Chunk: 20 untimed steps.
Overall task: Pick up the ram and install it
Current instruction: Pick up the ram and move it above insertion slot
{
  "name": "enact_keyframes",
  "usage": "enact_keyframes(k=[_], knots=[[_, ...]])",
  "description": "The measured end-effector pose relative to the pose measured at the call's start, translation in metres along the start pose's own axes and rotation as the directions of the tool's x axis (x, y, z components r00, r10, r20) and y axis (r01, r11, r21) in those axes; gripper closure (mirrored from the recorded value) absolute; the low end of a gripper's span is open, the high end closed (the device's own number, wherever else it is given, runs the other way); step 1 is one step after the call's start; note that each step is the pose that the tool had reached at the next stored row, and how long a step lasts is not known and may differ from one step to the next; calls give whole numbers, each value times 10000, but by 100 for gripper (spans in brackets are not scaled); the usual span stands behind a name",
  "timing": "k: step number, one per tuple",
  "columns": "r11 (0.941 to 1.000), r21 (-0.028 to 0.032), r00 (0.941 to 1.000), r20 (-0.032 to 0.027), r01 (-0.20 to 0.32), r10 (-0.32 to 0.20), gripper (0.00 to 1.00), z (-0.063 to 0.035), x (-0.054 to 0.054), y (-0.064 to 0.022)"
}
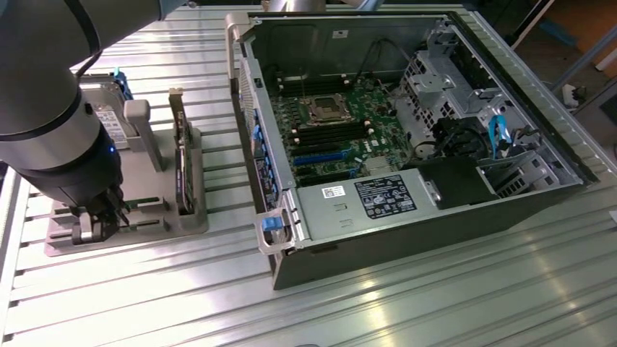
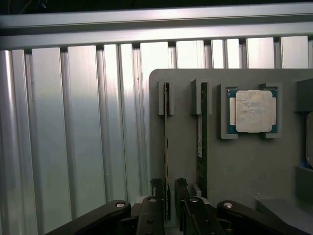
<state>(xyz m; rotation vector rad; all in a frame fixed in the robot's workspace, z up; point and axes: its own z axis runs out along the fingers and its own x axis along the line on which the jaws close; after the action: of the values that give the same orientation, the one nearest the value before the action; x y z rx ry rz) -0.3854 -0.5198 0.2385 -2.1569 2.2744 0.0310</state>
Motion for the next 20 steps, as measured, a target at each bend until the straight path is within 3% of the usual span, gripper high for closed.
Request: enact_keyframes(k=[20], knots=[[10000, -4, 10000, -3, 0, 0, 76, 165, 4, 2]])
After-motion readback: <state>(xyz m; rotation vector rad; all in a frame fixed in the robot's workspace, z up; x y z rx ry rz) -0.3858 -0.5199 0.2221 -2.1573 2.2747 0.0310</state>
